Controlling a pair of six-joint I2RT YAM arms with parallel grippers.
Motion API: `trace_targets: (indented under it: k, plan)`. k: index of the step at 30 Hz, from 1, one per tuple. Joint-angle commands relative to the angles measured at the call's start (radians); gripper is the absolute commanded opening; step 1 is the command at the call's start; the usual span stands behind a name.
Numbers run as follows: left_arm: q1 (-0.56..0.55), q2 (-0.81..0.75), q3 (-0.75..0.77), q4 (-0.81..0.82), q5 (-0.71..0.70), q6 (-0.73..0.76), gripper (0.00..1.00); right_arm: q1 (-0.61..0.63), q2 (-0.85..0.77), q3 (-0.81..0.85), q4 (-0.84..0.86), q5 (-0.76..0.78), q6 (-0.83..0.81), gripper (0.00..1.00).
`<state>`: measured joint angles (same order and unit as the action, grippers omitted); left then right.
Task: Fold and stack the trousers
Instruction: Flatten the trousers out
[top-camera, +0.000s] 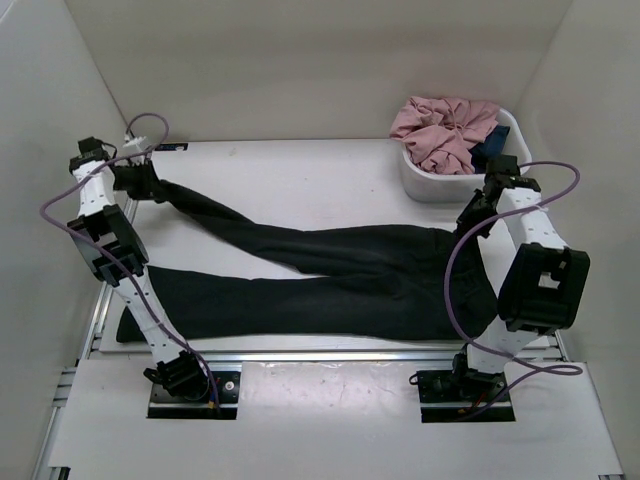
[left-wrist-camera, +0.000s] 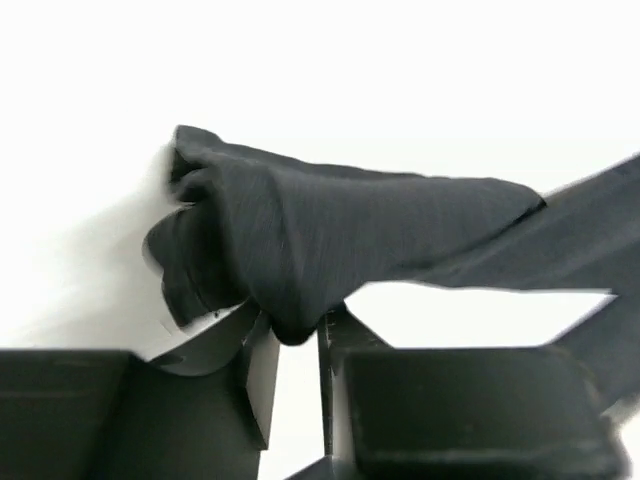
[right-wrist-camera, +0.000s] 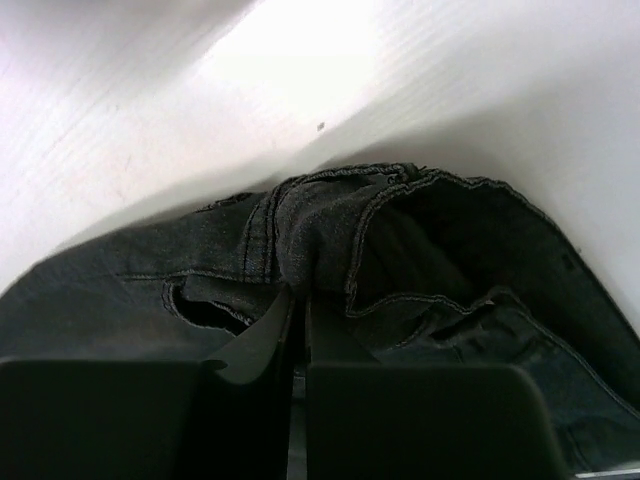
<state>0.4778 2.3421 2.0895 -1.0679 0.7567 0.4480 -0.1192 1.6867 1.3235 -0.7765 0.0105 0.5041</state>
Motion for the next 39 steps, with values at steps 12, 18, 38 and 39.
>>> trace_targets:
  k: [12, 18, 38, 39]
  plan:
    - [-0.057, 0.002, 0.185, 0.255, -0.495, -0.14, 0.83, -0.05, -0.104, 0.046, -0.155, -0.059, -0.096, 0.0]
    - [-0.048, -0.078, -0.017, 0.279, -0.583, -0.078, 0.87, -0.05, -0.094, 0.046, -0.144, -0.06, -0.096, 0.0]
    - [-0.082, 0.112, 0.03, 0.395, -0.525, -0.122, 0.92, -0.05, -0.076, 0.019, -0.135, -0.05, -0.116, 0.0]
    - [-0.082, 0.123, 0.02, 0.395, -0.472, -0.109, 0.92, -0.05, -0.065, 0.029, -0.135, -0.05, -0.116, 0.0]
